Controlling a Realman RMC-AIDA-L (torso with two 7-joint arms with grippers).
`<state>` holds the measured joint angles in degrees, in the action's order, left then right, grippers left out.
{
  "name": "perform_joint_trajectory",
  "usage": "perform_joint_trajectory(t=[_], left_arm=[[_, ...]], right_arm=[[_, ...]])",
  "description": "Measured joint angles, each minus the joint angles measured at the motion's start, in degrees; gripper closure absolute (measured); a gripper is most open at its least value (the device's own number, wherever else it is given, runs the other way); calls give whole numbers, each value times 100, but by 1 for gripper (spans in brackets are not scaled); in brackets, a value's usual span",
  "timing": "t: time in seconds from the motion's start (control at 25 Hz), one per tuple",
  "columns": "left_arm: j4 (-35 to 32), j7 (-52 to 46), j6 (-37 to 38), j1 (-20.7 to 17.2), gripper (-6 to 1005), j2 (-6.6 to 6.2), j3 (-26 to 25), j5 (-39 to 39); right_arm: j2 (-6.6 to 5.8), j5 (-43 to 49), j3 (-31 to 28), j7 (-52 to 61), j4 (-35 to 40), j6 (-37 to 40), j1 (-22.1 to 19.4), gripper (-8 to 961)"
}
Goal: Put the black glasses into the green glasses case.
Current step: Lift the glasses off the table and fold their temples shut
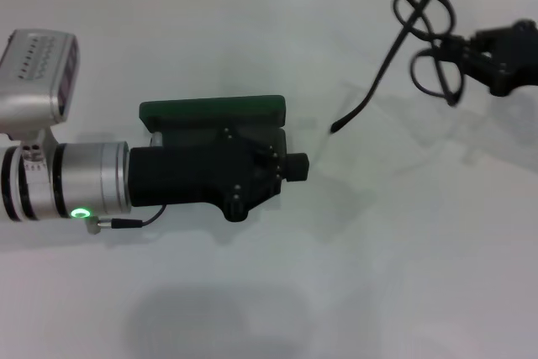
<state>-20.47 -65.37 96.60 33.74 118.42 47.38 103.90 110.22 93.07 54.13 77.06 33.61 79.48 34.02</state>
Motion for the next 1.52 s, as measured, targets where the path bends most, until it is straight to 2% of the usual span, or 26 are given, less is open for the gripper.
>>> perform_joint_trajectory(t=[0.2, 0.32, 0.68, 1.04, 1.52], left_arm=[[18, -21, -72, 0, 999, 26, -1, 110], [28, -66, -94, -5, 999, 35, -1, 151], [9, -195, -102, 12, 1000, 70, -1, 193], [23, -264, -134, 66, 1000, 87, -1, 190], [2, -338, -200, 72, 1000, 103, -1, 177]], right_arm=[[404, 15, 58, -1285, 825, 9, -68, 914], [551, 23, 149, -2107, 1149, -12, -75, 914], [582, -271, 662, -3005, 1092, -406, 72, 914], [595, -771, 1575, -3274, 1068, -691, 36, 914], [598, -1240, 2185, -3280, 1074, -534, 33, 914]])
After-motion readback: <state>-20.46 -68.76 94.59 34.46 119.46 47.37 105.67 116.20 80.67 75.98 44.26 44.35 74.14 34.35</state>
